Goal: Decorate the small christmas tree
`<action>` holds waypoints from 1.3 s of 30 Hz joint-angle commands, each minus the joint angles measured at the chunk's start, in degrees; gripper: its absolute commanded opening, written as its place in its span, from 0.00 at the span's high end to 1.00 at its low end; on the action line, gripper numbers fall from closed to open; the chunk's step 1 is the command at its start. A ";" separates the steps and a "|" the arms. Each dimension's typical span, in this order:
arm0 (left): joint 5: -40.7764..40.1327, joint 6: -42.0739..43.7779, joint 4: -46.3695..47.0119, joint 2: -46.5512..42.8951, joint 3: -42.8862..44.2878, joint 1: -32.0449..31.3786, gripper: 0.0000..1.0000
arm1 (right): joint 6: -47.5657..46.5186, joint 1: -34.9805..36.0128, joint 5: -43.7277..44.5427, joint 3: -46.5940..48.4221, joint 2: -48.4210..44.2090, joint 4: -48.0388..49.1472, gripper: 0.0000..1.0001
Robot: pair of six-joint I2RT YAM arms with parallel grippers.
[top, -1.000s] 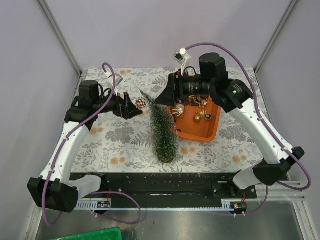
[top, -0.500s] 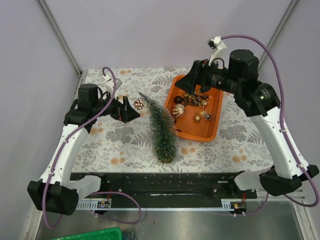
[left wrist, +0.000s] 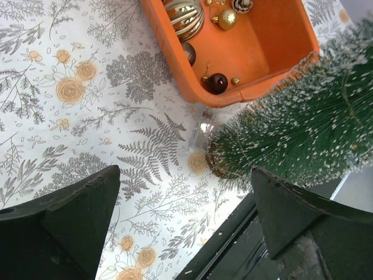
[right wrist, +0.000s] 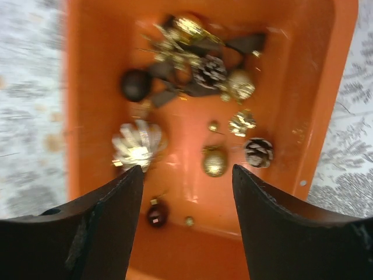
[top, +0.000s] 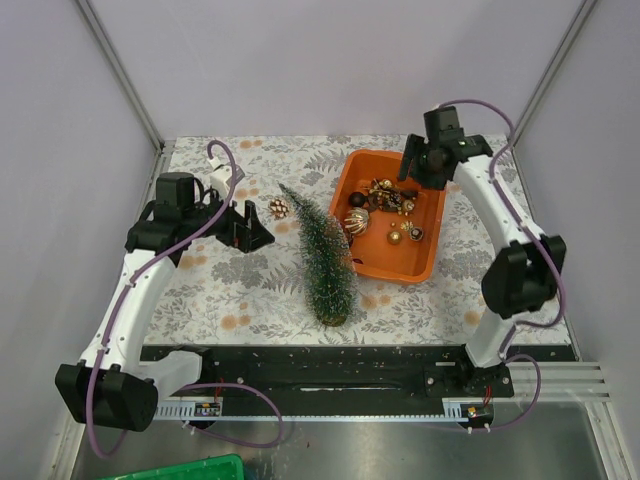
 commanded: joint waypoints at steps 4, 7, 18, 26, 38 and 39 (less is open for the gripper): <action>0.44 4.74 -2.57 1.24 1.29 0.63 0.01 | -0.62 -0.64 9.42 2.01 11.57 -6.47 0.30; 0.27 5.79 -3.36 1.77 1.47 0.63 0.01 | 0.88 -0.64 6.62 -1.22 12.63 -5.35 0.30; 0.62 5.36 -2.13 3.00 2.44 0.63 0.01 | 4.66 0.15 -6.84 -16.34 7.98 3.27 0.38; 0.45 4.48 -0.81 3.53 2.87 0.63 0.01 | 5.28 1.73 -5.00 -15.75 9.82 3.01 0.38; 0.45 4.22 0.42 3.88 2.96 0.63 0.01 | 5.10 2.70 -3.59 -11.52 14.39 0.64 0.36; 0.53 4.13 0.51 3.88 2.96 0.63 0.01 | 5.10 2.79 -3.59 -11.43 14.65 0.55 0.36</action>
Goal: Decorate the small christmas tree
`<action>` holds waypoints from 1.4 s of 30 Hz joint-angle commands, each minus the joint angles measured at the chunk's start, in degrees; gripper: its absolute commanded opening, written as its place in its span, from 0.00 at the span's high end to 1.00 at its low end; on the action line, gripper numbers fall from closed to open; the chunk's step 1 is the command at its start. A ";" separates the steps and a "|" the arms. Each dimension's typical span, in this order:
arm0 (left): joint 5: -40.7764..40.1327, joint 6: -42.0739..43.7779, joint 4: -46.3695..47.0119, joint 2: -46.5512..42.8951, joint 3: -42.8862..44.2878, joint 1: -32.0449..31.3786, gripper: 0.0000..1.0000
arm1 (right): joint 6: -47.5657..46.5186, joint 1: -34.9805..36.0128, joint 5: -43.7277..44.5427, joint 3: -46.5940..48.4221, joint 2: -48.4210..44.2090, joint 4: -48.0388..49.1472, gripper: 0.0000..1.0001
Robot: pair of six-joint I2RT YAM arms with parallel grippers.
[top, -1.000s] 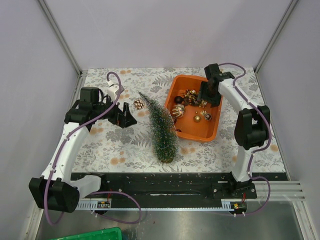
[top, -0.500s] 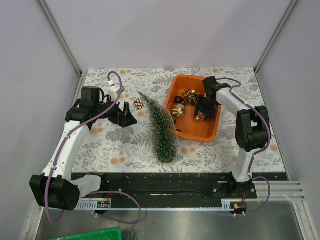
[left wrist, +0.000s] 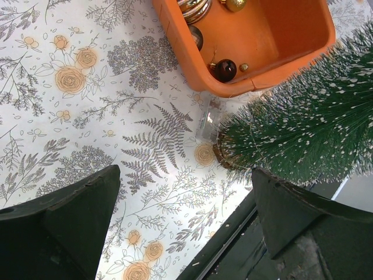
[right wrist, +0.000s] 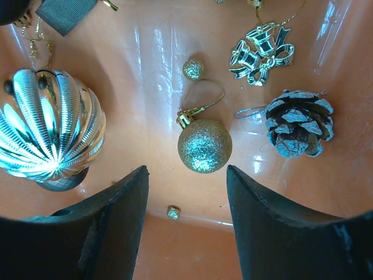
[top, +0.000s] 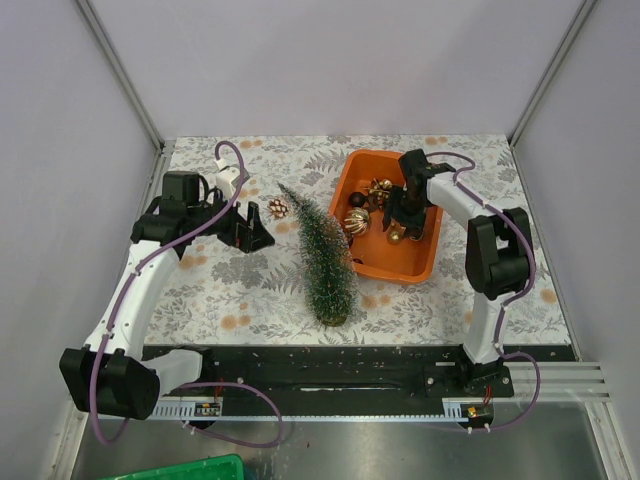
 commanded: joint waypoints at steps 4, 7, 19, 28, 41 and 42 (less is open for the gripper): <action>0.58 -0.42 3.81 0.78 2.42 0.30 0.01 | 0.56 0.62 1.83 2.36 0.51 -1.28 0.37; 0.49 -0.42 3.81 0.69 2.77 0.30 0.01 | 0.12 0.71 2.09 3.59 1.57 -3.13 0.37; 0.14 0.46 3.28 -0.63 3.56 0.57 0.01 | -0.76 0.71 -0.37 10.88 8.77 -11.31 0.39; -0.13 1.16 3.11 -0.63 3.38 0.92 0.01 | -0.15 0.71 -0.02 10.18 7.99 -10.17 0.58; 0.05 -0.15 3.46 -0.19 4.08 0.92 0.01 | 0.64 0.71 -0.54 7.46 -4.75 -5.86 0.74; 0.14 -0.42 3.55 -0.19 4.09 0.92 0.01 | 0.64 0.71 -0.28 7.28 -5.54 -5.86 0.73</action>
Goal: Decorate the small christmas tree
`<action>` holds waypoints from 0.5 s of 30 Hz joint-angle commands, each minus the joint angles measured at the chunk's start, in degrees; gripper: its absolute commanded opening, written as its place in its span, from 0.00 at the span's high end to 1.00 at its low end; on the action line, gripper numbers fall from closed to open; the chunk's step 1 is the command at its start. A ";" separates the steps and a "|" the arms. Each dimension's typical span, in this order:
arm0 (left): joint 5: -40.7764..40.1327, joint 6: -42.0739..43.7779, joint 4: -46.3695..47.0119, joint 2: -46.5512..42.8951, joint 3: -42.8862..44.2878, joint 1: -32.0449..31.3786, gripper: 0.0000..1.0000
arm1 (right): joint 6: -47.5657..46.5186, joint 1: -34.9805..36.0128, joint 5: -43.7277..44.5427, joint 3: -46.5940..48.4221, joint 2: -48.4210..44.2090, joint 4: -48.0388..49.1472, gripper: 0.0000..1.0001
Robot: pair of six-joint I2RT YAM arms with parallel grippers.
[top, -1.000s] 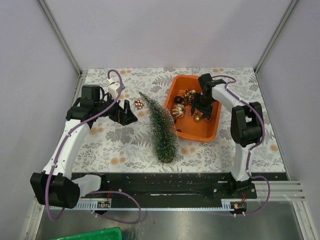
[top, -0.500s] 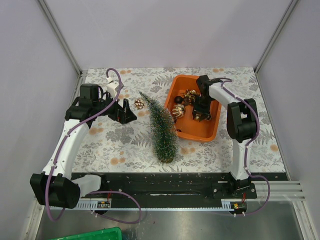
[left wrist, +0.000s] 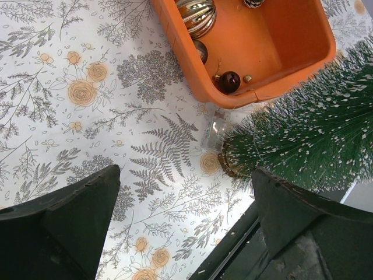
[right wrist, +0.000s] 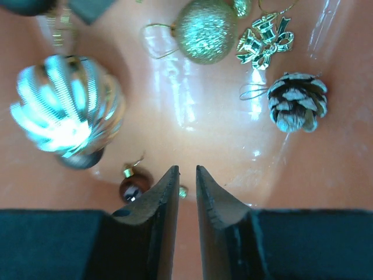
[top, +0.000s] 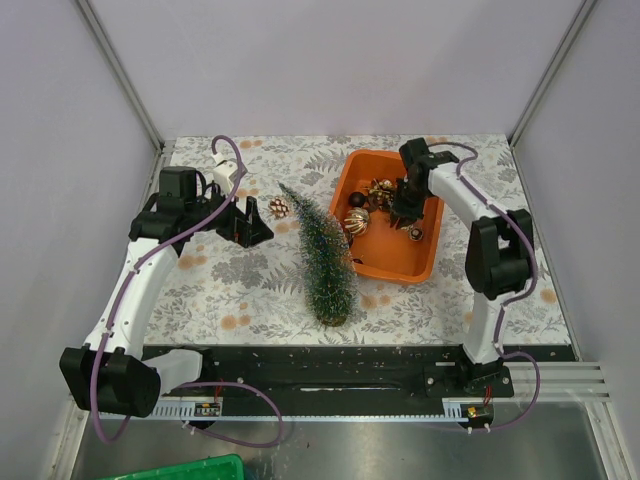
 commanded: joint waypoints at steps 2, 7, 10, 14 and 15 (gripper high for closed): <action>0.44 -0.61 2.13 -1.02 2.47 0.29 0.01 | 0.56 0.45 1.75 0.68 -8.44 2.03 0.64; 0.53 -1.32 2.83 -1.63 1.94 0.29 0.01 | 0.29 0.18 6.68 8.58 -1.16 -1.65 0.42; 0.18 -0.97 2.83 -1.98 1.50 0.29 0.01 | 1.17 0.18 5.72 12.19 3.77 -3.24 0.36; -0.08 -0.35 2.48 -2.16 1.32 0.29 0.01 | 1.79 0.10 5.72 14.48 8.43 -4.56 0.35; -0.08 -0.26 2.65 -2.07 1.15 0.29 0.01 | 1.96 0.01 5.72 14.83 9.14 -4.91 0.35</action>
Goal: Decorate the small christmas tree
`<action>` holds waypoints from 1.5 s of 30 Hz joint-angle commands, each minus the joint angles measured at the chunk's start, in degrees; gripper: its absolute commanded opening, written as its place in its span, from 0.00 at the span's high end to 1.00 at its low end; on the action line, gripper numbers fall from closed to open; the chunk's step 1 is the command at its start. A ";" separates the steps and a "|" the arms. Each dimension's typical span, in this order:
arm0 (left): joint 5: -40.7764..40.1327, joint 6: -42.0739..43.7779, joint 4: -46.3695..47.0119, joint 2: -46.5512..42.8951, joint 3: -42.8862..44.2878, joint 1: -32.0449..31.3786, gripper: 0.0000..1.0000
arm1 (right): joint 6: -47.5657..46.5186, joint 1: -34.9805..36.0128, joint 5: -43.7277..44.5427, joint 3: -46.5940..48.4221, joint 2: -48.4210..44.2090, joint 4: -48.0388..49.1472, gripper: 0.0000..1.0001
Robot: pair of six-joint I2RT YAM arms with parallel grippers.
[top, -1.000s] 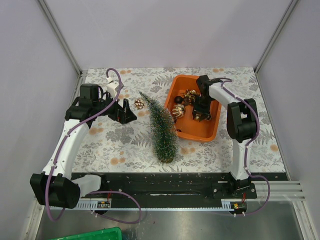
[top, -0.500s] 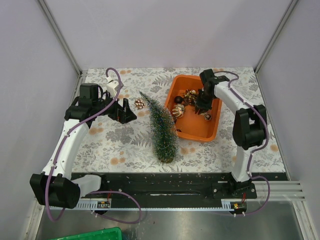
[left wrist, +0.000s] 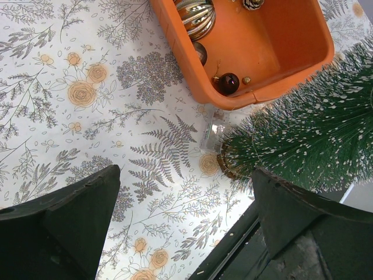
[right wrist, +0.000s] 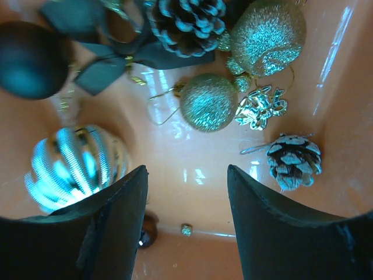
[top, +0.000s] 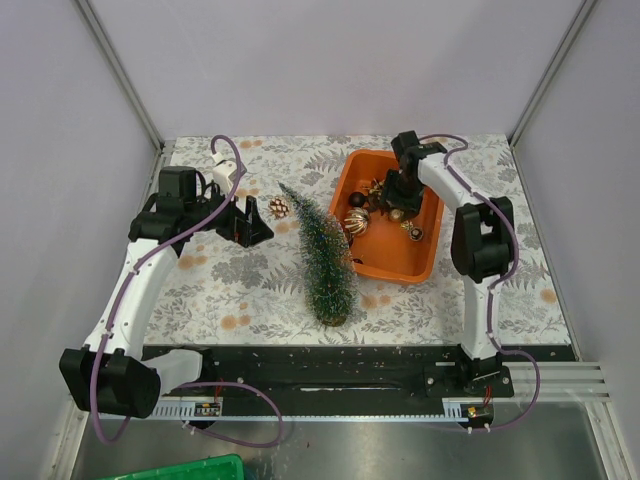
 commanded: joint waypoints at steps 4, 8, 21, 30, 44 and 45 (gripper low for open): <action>0.18 0.55 2.46 -1.46 1.15 0.29 0.01 | 1.57 -0.78 1.26 4.00 4.60 -4.46 0.34; 0.36 0.46 2.81 -1.11 0.89 0.29 0.01 | 1.48 -1.49 1.26 5.66 6.45 -5.25 0.34; 0.27 0.63 2.72 -1.02 0.97 0.29 0.01 | 1.74 -2.10 2.13 11.64 10.58 -8.15 0.34; 0.09 0.90 2.11 -1.28 1.50 0.46 0.01 | 1.31 -2.72 1.70 19.90 16.47 -12.72 0.34; 0.09 1.51 1.67 -1.11 1.50 0.72 0.01 | 1.31 -2.80 1.26 16.92 14.54 -10.35 0.57; 0.09 1.60 1.67 -1.02 1.41 0.64 0.01 | 1.48 -2.80 1.26 15.96 13.84 -9.74 0.58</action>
